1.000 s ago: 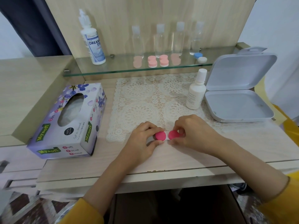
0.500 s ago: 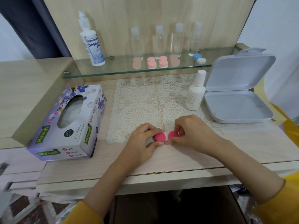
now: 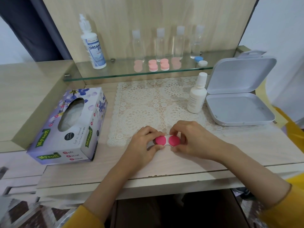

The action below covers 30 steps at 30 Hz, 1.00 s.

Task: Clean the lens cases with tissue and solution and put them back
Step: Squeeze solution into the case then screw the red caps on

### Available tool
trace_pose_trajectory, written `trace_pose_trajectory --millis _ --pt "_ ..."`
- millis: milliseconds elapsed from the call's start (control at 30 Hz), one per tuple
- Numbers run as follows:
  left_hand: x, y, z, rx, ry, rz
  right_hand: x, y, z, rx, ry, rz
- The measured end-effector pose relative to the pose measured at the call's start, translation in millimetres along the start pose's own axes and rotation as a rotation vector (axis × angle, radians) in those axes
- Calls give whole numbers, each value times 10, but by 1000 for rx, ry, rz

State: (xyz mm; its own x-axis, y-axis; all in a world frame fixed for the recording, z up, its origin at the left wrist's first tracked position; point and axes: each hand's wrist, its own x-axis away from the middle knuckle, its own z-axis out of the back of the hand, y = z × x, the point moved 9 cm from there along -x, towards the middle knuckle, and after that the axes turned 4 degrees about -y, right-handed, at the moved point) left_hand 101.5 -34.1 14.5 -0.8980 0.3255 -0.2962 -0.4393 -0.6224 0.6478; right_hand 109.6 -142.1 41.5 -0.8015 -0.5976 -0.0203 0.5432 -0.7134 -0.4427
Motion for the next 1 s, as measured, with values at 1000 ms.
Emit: trace_pose_trajectory --millis 1000 --pt "-99 46 99 89 4 -20 46 -60 45 -37 35 102"
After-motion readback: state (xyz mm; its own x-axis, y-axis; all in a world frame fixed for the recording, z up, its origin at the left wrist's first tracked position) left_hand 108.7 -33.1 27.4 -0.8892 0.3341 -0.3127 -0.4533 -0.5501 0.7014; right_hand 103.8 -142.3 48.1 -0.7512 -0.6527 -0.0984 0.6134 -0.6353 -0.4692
